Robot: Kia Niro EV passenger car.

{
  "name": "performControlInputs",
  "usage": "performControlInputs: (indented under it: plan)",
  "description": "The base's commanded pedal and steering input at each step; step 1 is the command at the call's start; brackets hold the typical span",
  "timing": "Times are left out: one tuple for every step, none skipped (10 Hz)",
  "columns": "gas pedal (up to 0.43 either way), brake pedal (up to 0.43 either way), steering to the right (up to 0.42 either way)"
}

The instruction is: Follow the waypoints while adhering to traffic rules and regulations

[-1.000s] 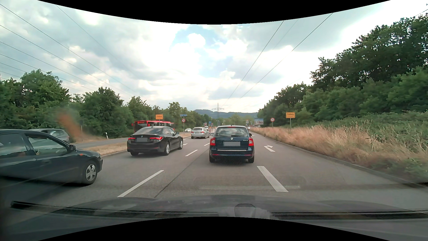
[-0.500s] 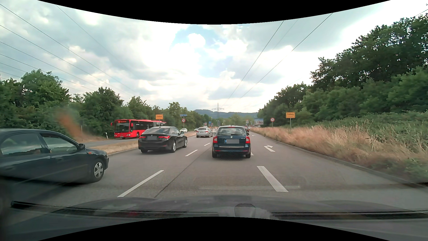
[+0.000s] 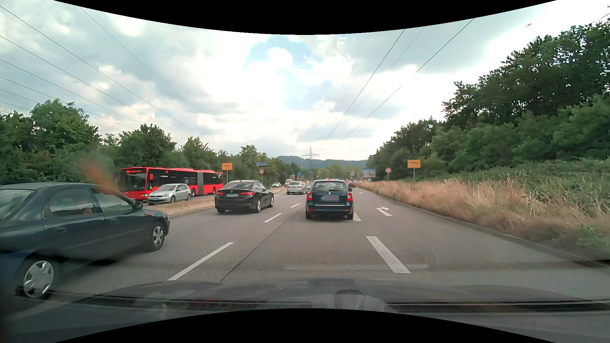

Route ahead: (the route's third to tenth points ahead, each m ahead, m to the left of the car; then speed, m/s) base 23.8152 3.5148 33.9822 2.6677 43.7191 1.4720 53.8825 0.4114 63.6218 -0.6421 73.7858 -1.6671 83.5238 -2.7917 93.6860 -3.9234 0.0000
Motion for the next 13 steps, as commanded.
performControlInputs:
  plan:
    - [0.0, 0.018, 0.001]
    - [0.0, 0.0, 0.0]
    - [0.0, 0.0, 0.0]
    - [0.0, 0.0, 0.0]
    - [0.0, 0.0, 0.0]
    - [0.0, 0.0, 0.0]
    - [0.0, 0.0, 0.0]
    - [0.02, 0.0, 0.0]
    - [0.047, 0.0, 0.001]
    - [0.067, 0.0, 0.0]
    - [0.079, 0.0, 0.001]
    - [0.11, 0.0, 0.0]
    - [0.13, 0.0, 0.0]
